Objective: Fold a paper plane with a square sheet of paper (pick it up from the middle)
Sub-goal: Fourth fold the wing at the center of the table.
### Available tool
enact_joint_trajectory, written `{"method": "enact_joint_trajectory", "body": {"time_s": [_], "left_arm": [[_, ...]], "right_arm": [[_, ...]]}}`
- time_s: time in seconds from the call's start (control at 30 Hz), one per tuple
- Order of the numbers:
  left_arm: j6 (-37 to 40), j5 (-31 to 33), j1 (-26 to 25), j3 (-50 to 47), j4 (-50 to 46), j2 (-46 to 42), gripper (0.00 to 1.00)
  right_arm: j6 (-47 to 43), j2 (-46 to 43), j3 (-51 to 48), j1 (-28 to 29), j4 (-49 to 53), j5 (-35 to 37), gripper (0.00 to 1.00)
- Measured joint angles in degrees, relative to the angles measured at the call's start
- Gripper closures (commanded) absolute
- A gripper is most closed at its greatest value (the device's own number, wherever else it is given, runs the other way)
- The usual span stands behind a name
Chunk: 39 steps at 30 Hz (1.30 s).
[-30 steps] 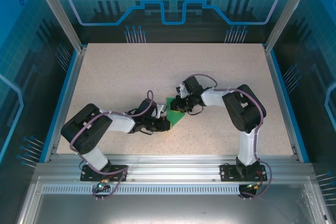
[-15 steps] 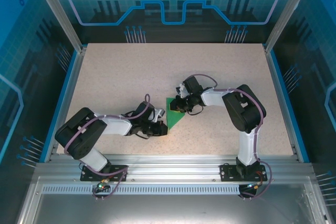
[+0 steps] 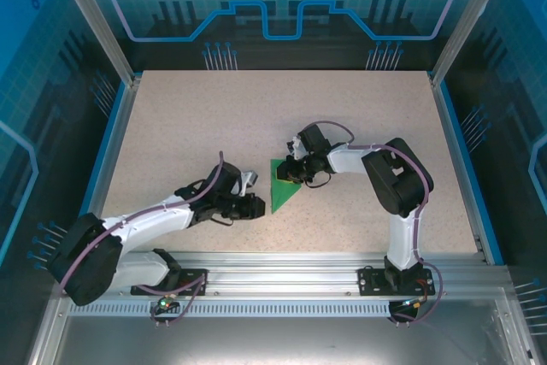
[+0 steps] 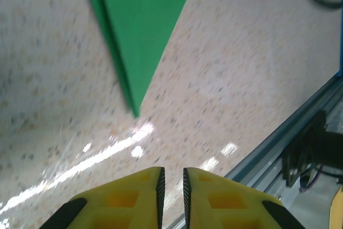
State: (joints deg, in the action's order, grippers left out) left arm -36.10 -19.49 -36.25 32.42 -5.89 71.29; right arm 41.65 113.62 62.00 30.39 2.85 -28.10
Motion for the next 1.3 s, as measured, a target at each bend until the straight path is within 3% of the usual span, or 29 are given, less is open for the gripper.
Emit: {"method": "enact_joint_trajectory", "body": {"time_s": [0.33,0.63,1.0,1.3], "left_arm": [[0.0,0.8,0.4,9.2,7.6,18.2,0.86],[0.2,0.8,0.5,13.6,9.4,28.0,0.91],[0.1,0.7,0.6,7.5,16.3,26.8,0.92],[0.1,0.4,0.6,6.0,17.4,26.1,0.92]], "right_arm": [[0.8,-0.2,-0.3,0.0,-0.7,0.1,0.82],[1.0,-0.4,-0.7,0.0,-1.2,0.2,0.81],[0.5,-1.4,-0.8,0.3,-0.1,0.8,0.79],[-1.4,-10.7,-2.2,0.3,2.9,4.3,0.76]]}}
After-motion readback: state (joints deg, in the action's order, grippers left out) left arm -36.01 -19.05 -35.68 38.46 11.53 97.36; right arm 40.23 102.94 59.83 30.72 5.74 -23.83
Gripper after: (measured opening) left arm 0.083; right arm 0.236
